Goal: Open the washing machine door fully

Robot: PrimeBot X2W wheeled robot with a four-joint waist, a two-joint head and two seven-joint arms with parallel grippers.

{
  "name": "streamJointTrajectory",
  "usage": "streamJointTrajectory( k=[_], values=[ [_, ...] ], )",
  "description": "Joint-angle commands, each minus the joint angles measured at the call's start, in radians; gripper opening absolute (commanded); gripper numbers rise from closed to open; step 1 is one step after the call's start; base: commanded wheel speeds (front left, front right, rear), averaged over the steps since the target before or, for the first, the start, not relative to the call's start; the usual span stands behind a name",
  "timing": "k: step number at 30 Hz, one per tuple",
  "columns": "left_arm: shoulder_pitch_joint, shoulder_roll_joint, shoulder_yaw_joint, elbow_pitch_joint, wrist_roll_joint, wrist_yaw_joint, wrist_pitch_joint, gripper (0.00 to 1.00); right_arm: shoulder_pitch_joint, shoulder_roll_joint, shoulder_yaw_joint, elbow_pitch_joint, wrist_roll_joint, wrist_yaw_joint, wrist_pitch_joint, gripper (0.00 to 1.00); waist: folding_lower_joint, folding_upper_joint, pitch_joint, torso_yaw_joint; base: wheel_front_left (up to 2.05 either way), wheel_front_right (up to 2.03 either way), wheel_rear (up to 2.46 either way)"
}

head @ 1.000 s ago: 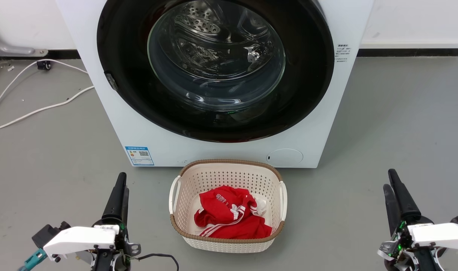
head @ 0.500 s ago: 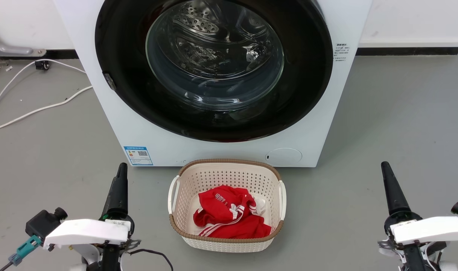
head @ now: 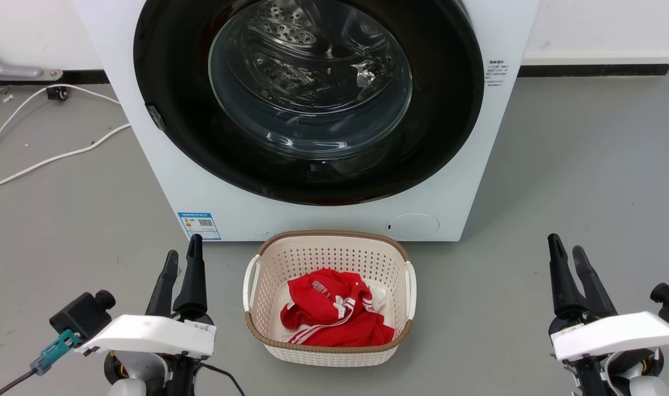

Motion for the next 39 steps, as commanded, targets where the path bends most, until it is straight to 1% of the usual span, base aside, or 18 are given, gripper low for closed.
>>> streamJointTrajectory(
  k=[1, 18, 31, 39],
  values=[
    [-0.020, 0.006, -0.006, -0.017, 0.046, 0.003, -0.011, 1.00, -0.011, 0.000, 0.003, -0.012, -0.047, 0.000, -0.010, 1.00, 0.0000, 0.0000, 0.000, -0.001, 0.00, 0.00, 0.00],
    [-0.026, 0.027, -0.041, -0.022, 0.282, 0.033, -0.061, 1.00, -0.012, 0.002, 0.016, -0.018, -0.281, 0.000, -0.031, 1.00, 0.0000, 0.0000, 0.010, -0.006, 0.00, 0.00, 0.00],
    [-0.016, 0.048, -0.070, -0.026, 0.433, 0.069, -0.096, 1.00, 0.003, 0.003, 0.025, -0.040, -0.419, 0.000, -0.030, 1.00, 0.0000, 0.0000, 0.007, -0.012, 0.00, 0.00, 0.00],
    [-0.003, 0.058, -0.082, -0.026, 0.499, 0.084, -0.112, 1.00, 0.013, 0.003, 0.031, -0.046, -0.484, 0.000, -0.027, 1.00, 0.0000, 0.0000, 0.004, -0.017, 0.00, 0.00, 0.00]
  ],
)
